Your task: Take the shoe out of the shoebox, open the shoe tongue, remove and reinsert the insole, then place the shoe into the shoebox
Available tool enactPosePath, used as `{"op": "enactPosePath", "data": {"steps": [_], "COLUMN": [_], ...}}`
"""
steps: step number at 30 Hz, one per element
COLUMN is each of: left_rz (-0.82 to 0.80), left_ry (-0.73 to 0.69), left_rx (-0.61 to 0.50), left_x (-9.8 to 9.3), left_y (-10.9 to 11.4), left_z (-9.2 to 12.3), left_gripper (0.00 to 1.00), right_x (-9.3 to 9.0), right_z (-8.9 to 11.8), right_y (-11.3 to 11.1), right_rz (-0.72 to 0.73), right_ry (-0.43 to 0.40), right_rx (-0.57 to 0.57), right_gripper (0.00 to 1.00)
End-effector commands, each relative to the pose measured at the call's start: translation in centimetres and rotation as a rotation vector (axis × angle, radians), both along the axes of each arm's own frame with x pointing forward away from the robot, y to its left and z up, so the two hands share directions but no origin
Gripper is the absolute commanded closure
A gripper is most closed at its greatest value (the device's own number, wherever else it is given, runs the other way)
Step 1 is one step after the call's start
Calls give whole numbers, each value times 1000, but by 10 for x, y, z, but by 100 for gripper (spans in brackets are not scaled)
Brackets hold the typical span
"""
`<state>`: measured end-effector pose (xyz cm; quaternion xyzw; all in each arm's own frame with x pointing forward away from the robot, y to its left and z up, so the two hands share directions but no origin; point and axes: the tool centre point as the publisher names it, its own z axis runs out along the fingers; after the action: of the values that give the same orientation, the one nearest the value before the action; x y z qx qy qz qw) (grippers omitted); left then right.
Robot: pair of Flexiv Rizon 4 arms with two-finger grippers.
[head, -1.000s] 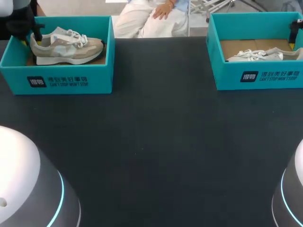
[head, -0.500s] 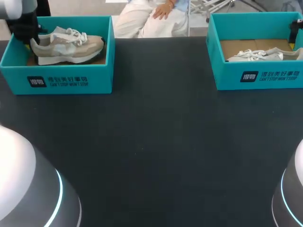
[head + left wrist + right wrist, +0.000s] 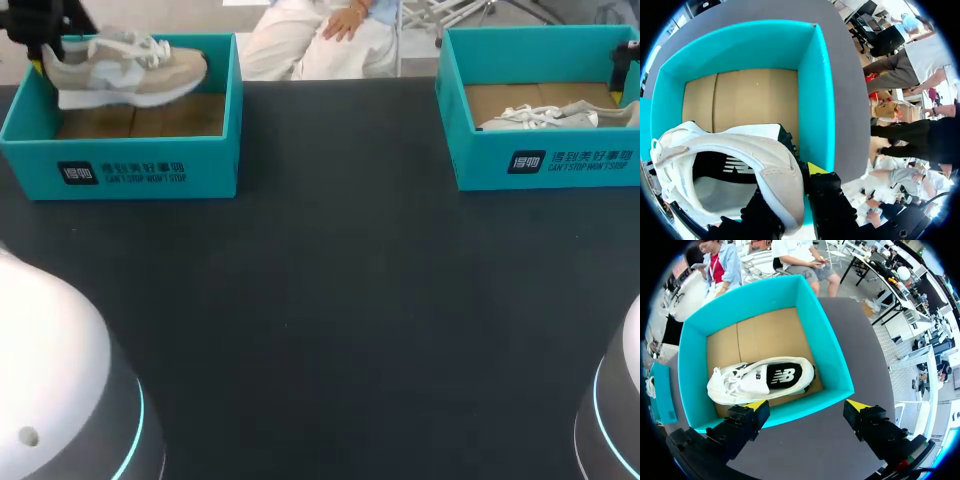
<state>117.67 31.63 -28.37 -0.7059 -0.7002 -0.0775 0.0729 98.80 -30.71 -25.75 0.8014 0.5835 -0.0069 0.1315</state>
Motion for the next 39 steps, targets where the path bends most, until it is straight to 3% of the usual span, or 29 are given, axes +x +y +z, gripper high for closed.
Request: {"op": "enactPosePath", "data": {"steps": [1, 6, 29, 39], "left_rz": [-23, -39, -39, -51], "left_ry": [-74, -117, -117, -221], "left_rx": [24, -9, -9, 17], "left_x": [-25, -34, -34, -122], "left_y": [-4, 0, 0, -41], "left_z": [67, 91, 91, 125], "left_gripper": [100, 100, 100, 100], "right_x": [-1, -1, -1, -1], "right_z": [0, 0, 0, 0], "right_y": [0, 0, 0, 0], "right_rz": [-1, -1, -1, -1], "right_ry": [-3, -3, -3, -3], "right_rx": [-1, -1, -1, -1], "right_gripper": [0, 0, 0, 0]}}
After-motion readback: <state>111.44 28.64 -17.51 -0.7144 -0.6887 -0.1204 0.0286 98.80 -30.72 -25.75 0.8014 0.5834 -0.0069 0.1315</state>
